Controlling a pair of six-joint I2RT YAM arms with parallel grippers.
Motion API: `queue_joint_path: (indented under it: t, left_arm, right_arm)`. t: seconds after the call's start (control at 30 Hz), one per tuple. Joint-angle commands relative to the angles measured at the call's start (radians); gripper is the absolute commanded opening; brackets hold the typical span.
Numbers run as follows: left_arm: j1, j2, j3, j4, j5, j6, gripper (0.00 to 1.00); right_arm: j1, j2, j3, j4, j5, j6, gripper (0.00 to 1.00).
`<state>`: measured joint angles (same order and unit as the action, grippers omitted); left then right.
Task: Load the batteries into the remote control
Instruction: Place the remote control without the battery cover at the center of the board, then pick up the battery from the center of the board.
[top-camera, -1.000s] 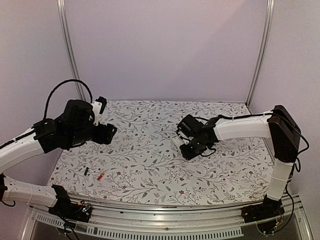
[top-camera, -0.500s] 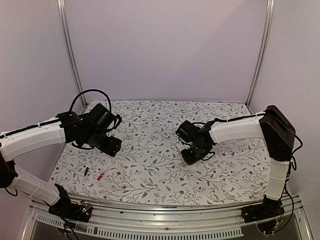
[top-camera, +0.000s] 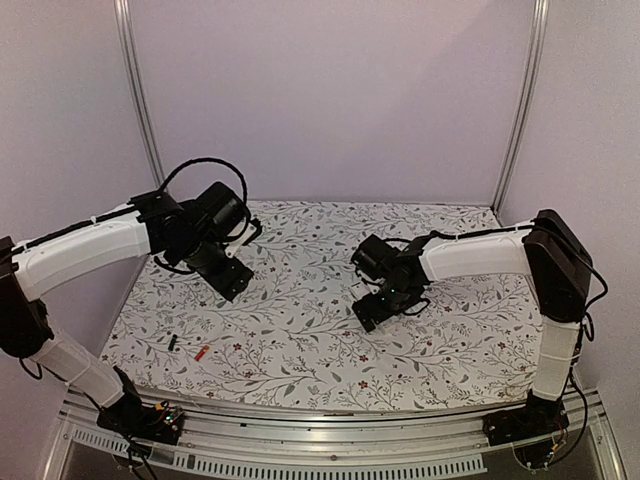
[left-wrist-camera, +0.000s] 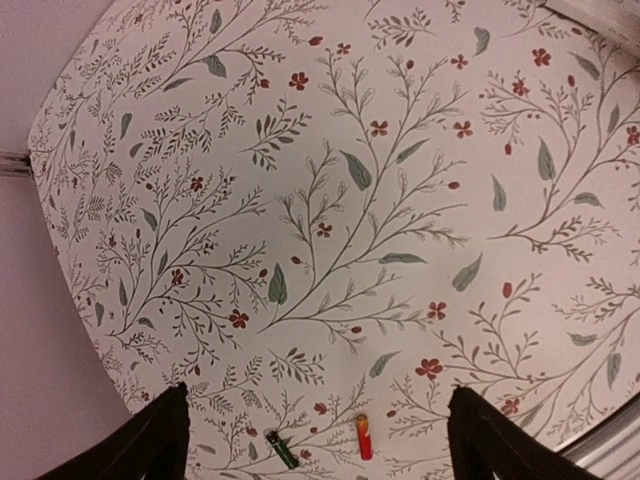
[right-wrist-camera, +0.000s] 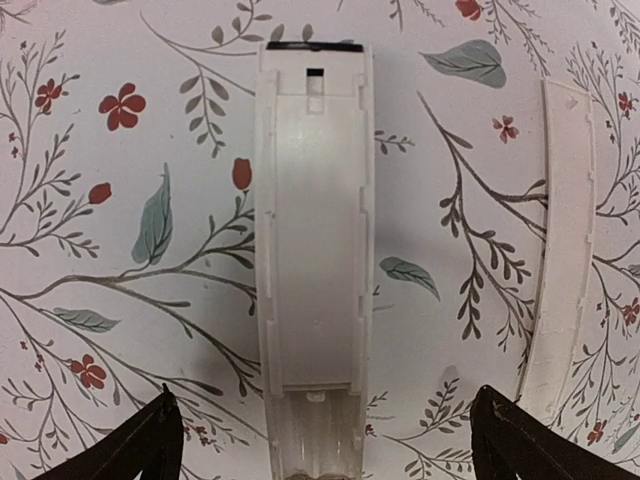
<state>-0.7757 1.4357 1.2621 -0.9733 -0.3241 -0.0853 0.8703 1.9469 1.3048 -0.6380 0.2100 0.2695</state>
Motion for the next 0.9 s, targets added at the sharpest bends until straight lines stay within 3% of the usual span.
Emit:
queue_joint_path:
  t: [0.0,0.2,0.4,0.6,0.73,0.87]
  left_arm:
    - [0.015,0.099,-0.015,-0.134,-0.093,0.144,0.91]
    - [0.031,0.097,-0.118,-0.1,0.134,0.204,0.92]
    - [0.068,0.167,-0.249,-0.142,0.167,0.212,0.91]
    - [0.143,0.219,-0.248,-0.119,0.173,0.228,0.87]
    - [0.154,0.277,-0.225,-0.126,0.23,0.248,0.79]
    - [0.151,0.319,-0.251,-0.146,0.274,0.245,0.78]
  right_arm:
    - [0.003,-0.048,0.017,-0.002,0.026,-0.028,0.99]
    - [0.003,-0.072,-0.022,0.035,0.005,-0.031,0.99]
    - [0.002,-0.076,-0.035,0.056,-0.011,-0.033,0.99]
    - [0.002,-0.069,-0.043,0.064,-0.012,-0.039,0.99]
    - [0.002,-0.067,-0.054,0.067,0.0,-0.047,0.98]
    - [0.003,-0.066,-0.071,0.07,0.021,-0.054,0.98]
